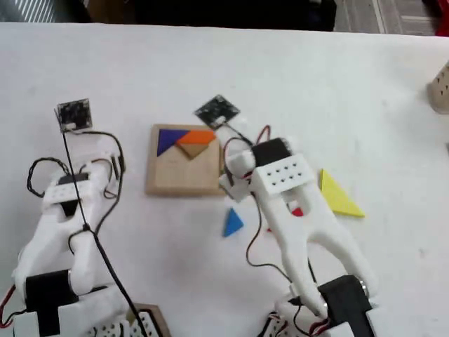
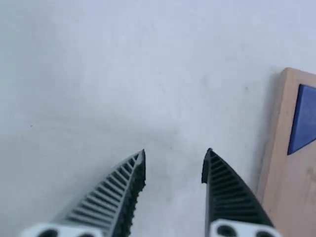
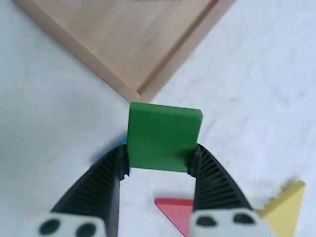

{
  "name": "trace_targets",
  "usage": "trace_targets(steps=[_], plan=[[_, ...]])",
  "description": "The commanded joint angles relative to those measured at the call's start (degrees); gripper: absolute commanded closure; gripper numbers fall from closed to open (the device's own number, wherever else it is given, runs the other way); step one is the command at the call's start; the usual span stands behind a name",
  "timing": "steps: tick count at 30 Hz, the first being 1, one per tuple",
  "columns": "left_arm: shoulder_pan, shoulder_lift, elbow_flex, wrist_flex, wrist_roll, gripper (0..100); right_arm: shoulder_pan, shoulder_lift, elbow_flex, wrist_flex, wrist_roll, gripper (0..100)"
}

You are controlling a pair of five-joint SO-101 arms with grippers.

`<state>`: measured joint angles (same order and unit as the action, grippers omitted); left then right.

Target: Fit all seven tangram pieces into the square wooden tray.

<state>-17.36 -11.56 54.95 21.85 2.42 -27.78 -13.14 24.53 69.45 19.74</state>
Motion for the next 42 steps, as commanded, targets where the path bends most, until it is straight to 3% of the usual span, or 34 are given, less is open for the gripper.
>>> trace_targets(steps=[1,8,15,21,33,37,42], plan=[[-2.59,-2.68,-3.16,-1.05,4.48,80,-5.32,-1.27,-3.16,-6.29,-3.87,97.8],[-2.95,-2.68,-3.16,-1.23,4.75,80,-12.35,13.85,-6.51,-20.26,-4.84,98.0],[-2.77,-2.68,-3.34,-1.32,4.75,80,-13.67,27.74,-18.29,-22.73,-3.78,97.0],[-2.59,-2.68,-3.34,-1.32,4.75,80,-14.55,36.18,-24.00,-22.46,0.44,78.2],[-2.51,-2.59,-3.25,-1.32,4.75,80,-7.16,25.19,-39.03,7.60,-2.29,74.4],[-0.40,-3.03,-2.81,-0.79,4.75,80,-2.33,19.74,-32.09,9.63,-8.97,74.4],[3.47,-3.21,-1.76,0.44,4.40,81,3.38,14.29,-18.55,5.67,-9.32,80.7]])
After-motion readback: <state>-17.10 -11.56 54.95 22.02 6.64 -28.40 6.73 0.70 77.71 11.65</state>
